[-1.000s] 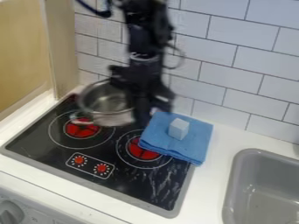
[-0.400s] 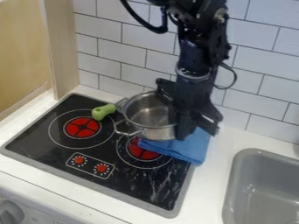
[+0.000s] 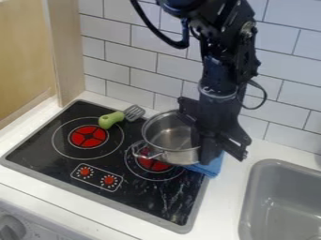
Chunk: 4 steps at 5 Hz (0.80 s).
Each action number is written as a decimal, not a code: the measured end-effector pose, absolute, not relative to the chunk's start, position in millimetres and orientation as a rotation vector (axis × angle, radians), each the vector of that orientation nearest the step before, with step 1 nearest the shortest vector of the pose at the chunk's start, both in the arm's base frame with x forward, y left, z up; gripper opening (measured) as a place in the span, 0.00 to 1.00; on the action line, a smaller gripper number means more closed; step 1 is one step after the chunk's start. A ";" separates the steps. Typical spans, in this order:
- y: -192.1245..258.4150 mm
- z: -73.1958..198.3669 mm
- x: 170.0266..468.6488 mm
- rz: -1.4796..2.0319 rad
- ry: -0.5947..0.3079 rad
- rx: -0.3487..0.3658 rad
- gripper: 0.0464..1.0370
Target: Moved the silver pot to the right burner
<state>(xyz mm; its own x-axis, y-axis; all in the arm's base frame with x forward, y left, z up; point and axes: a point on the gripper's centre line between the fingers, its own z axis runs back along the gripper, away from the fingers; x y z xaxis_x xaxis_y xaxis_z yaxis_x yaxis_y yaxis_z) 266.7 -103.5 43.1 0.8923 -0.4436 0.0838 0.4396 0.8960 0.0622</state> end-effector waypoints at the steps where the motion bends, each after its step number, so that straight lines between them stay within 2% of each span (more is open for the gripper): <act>1: -98.3 42.6 254.0 -0.450 -0.084 0.042 0.02; 4: -102.7 38.0 238.3 -0.455 -0.083 0.011 0.02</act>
<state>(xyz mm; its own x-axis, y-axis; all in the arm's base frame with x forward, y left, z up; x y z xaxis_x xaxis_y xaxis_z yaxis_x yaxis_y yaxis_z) 238.3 -102.7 38.0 0.8948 -0.4398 0.0776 0.4388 0.8981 0.0295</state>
